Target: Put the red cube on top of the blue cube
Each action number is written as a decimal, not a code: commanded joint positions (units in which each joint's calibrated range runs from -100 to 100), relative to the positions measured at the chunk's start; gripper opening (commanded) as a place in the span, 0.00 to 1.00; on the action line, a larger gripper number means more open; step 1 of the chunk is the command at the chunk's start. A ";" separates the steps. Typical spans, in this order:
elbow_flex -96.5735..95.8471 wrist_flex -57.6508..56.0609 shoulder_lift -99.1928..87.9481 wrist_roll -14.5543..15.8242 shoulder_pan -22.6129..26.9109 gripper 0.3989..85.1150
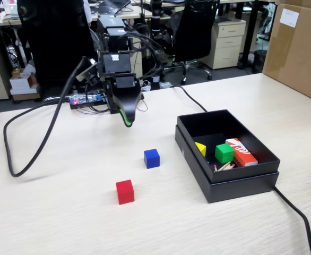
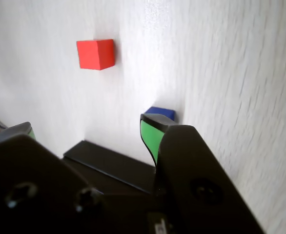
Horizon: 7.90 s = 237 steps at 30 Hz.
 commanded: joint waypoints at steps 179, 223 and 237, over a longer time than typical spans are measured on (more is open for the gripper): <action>1.62 5.13 15.18 7.86 4.44 0.01; -1.19 4.44 13.12 7.62 5.03 0.49; -4.46 3.92 -1.00 2.54 5.47 0.57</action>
